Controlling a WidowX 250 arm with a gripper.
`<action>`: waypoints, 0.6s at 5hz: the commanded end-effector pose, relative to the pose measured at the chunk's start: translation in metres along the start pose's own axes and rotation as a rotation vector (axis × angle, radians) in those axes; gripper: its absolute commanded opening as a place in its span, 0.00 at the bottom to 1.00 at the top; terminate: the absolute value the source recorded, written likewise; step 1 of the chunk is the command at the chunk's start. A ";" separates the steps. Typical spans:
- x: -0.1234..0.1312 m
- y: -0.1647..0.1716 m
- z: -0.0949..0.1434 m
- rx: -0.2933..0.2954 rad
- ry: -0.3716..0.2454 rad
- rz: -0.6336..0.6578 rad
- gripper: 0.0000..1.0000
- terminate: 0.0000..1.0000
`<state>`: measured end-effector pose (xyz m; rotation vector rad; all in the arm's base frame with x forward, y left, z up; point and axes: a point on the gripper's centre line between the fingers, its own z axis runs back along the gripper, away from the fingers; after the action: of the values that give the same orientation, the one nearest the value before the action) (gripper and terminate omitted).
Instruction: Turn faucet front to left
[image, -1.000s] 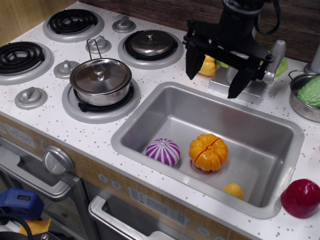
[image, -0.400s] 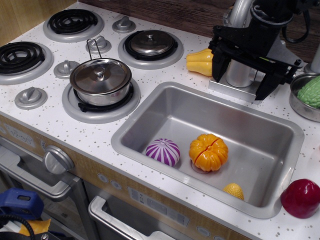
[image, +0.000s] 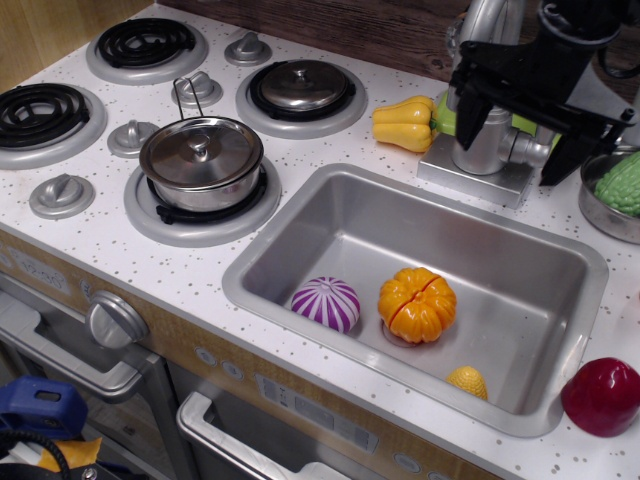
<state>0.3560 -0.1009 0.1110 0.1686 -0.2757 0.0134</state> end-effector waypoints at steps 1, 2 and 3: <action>0.021 0.003 0.011 0.004 -0.076 -0.047 1.00 0.00; 0.026 0.011 0.009 -0.006 -0.075 -0.082 1.00 0.00; 0.030 0.021 0.010 -0.006 -0.068 -0.119 1.00 0.00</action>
<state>0.3747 -0.0745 0.1146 0.1878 -0.2624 -0.1464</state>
